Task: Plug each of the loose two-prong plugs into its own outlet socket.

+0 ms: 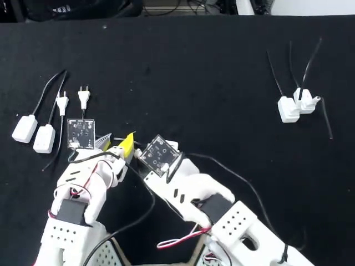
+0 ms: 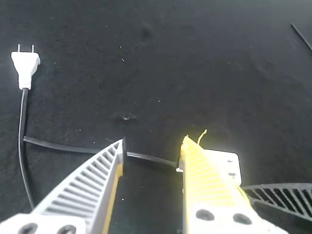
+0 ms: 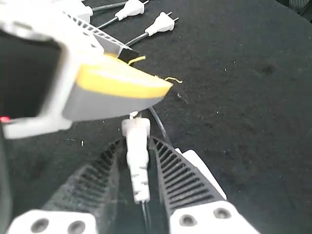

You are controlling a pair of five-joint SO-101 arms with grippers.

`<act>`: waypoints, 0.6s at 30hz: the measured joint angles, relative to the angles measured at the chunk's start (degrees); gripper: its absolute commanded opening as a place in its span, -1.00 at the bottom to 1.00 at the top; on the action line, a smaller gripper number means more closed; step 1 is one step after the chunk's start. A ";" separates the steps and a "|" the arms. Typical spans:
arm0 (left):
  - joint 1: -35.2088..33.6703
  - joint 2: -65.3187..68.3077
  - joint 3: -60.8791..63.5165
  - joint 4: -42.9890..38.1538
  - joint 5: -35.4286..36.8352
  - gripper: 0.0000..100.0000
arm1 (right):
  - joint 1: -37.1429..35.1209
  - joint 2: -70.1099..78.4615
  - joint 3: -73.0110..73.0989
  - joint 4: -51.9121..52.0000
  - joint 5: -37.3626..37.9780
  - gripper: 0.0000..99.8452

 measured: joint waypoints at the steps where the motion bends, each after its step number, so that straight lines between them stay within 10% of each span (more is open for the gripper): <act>1: 0.09 0.00 0.00 0.00 0.00 -0.62 | 0.00 -0.35 0.26 0.00 0.00 -0.98; 18: 0.18 0.00 0.44 -0.18 0.00 -0.62 | -0.09 -0.44 0.35 -1.14 -0.26 -0.98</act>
